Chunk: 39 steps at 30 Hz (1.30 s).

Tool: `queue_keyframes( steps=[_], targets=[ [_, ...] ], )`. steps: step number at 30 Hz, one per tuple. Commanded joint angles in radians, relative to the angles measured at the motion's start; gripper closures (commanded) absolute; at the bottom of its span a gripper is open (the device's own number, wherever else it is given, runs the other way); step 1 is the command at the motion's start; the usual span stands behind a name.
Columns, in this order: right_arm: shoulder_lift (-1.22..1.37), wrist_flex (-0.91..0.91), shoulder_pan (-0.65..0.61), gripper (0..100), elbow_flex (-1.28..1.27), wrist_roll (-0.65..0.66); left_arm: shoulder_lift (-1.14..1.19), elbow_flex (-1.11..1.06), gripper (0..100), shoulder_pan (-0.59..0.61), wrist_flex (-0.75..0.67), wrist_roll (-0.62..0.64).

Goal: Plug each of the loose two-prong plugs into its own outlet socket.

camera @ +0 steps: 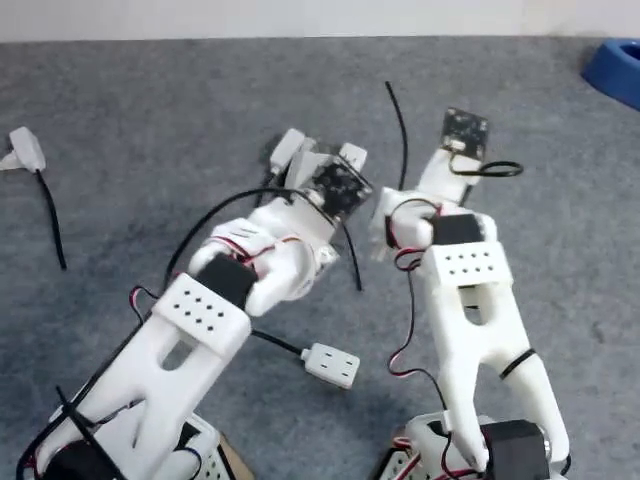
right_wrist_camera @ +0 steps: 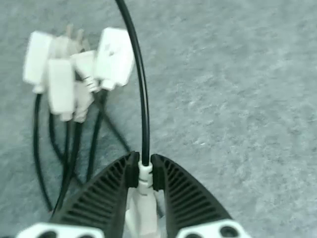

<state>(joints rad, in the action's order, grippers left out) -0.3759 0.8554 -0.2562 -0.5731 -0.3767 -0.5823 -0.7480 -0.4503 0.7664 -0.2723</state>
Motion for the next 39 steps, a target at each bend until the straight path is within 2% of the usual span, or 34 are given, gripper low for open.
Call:
queue_keyframes(
  steps=[1,17,32,34,39],
  targets=[
    [-0.05,-0.004,-0.084,99.2,0.008,-0.029,-0.036,0.004,80,-0.031,0.005,-0.005],
    [-0.048,-0.004,-0.156,99.2,0.005,-0.124,-0.036,-0.038,81,-0.001,0.005,0.003],
    [-0.05,-0.016,-0.14,99.2,0.004,-0.161,-0.11,-0.038,81,-0.058,0.043,0.166],
    [-0.058,0.03,-0.14,99.2,0.013,-0.161,-0.113,-0.074,81,-0.058,0.037,0.166],
    [-0.059,0.076,-0.14,99.2,0.016,-0.161,-0.097,-0.156,81,-0.036,-0.089,0.161]
  ],
)
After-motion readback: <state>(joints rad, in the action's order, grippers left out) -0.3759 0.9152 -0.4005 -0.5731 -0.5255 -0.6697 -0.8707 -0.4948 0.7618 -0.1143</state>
